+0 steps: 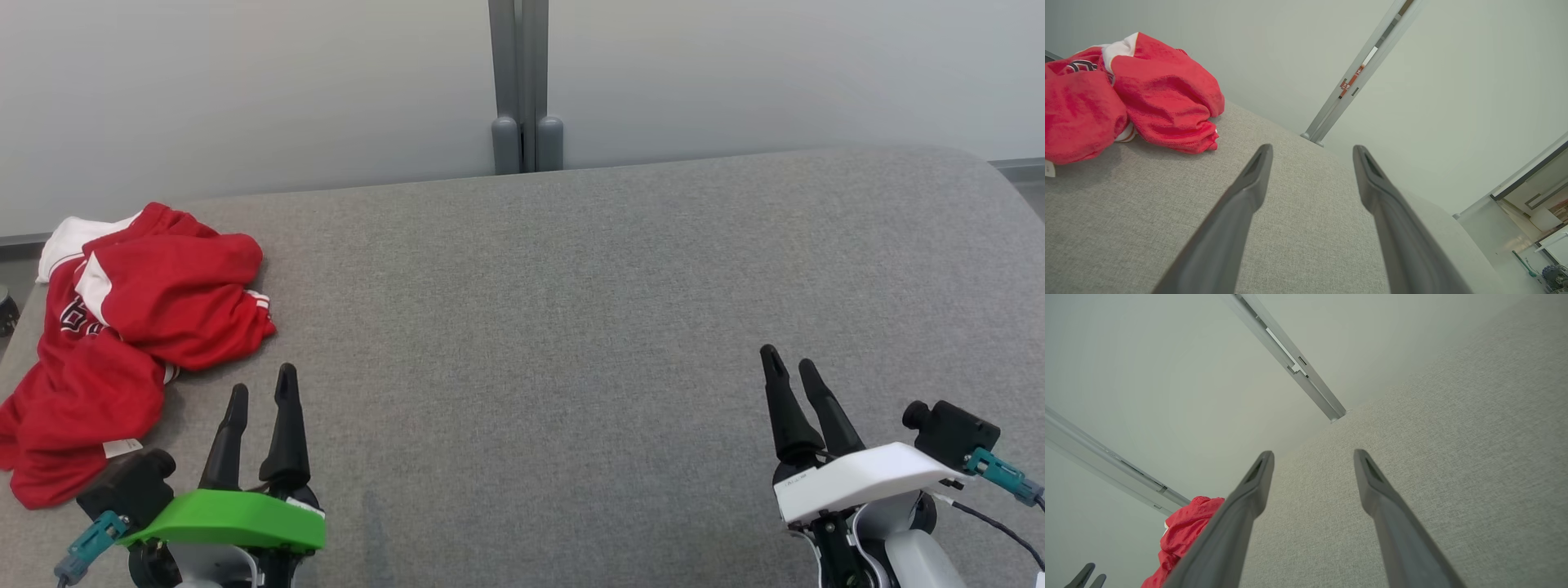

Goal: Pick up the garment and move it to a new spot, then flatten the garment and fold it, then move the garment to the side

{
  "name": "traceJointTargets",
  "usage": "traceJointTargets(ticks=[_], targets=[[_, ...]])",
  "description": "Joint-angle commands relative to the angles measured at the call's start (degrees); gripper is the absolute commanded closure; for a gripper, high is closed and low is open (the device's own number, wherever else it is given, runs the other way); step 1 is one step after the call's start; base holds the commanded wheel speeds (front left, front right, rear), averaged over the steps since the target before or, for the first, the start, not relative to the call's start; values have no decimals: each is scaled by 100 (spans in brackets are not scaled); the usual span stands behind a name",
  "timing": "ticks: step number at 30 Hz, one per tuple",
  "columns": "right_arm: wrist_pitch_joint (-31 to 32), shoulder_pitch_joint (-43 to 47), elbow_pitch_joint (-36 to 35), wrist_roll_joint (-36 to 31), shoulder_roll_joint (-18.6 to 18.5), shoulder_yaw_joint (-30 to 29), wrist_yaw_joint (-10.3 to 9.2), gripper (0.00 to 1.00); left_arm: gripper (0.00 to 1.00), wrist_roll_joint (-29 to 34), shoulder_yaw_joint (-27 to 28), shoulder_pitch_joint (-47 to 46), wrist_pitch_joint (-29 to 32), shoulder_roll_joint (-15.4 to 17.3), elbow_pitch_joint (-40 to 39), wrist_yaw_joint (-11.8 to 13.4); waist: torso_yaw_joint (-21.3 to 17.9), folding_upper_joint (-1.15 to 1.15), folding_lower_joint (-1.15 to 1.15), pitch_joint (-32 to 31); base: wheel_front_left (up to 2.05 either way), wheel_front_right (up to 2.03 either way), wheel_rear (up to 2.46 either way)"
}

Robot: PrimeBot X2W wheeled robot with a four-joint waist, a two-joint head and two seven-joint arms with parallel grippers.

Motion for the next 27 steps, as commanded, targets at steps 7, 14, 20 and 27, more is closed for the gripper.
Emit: traceJointTargets(ticks=[7,14,20,27], targets=[[-167,21,-131,-471,-33,44,4,0,0,517,-16,30,-160,17,-141,-29,4,0,0,-21,0,0,0],[-276,56,-141,-849,-35,156,4,0,0,885,-60,63,-270,-11,-146,-90,10,0,0,-37,0,0,0],[-363,78,-147,-1163,-37,231,4,0,0,1226,-89,119,-354,-22,-69,-122,5,0,0,-68,0,0,0],[-460,97,-172,-1522,-39,297,4,0,0,1625,-98,124,-450,-28,54,-109,4,0,0,-102,0,0,0]])
